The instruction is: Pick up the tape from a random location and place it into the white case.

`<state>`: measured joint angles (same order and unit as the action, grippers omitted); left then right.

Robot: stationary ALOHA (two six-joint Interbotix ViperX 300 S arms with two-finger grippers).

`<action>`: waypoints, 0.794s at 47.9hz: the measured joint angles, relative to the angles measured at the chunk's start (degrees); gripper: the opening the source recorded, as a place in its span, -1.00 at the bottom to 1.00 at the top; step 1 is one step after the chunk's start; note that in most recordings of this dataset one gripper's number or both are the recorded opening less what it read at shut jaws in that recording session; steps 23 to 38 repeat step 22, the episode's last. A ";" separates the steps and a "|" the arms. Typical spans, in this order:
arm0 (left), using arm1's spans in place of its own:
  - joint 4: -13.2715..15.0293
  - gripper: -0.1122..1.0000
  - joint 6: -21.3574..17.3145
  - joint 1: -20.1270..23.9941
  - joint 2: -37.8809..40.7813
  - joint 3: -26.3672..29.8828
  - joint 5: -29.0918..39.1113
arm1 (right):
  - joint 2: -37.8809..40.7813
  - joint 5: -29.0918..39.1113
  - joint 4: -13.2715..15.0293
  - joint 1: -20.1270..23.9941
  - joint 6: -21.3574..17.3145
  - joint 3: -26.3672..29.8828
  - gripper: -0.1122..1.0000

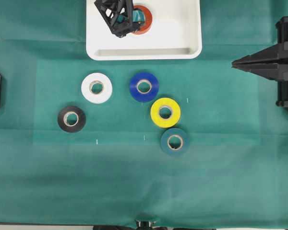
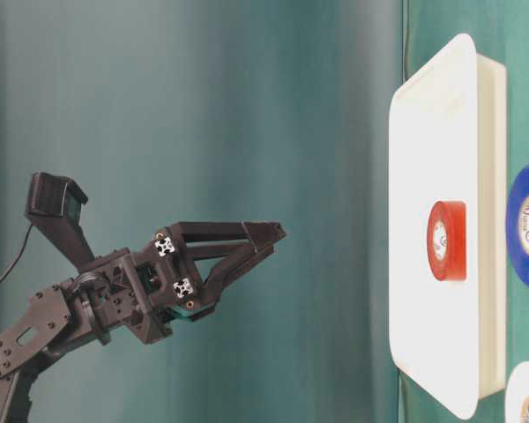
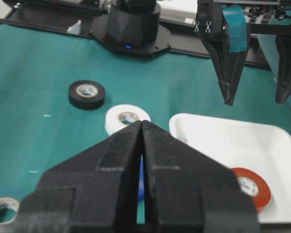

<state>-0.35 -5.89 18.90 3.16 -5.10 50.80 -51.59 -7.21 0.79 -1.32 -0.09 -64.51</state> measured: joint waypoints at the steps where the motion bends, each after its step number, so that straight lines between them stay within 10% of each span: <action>1: 0.09 0.84 0.00 0.00 0.00 -0.09 0.00 | 0.09 0.00 0.00 0.00 0.00 0.00 -0.80; 38: 0.00 0.84 0.00 -0.44 -1.49 -0.18 -0.09 | 0.00 0.00 0.00 0.09 0.00 0.00 -0.80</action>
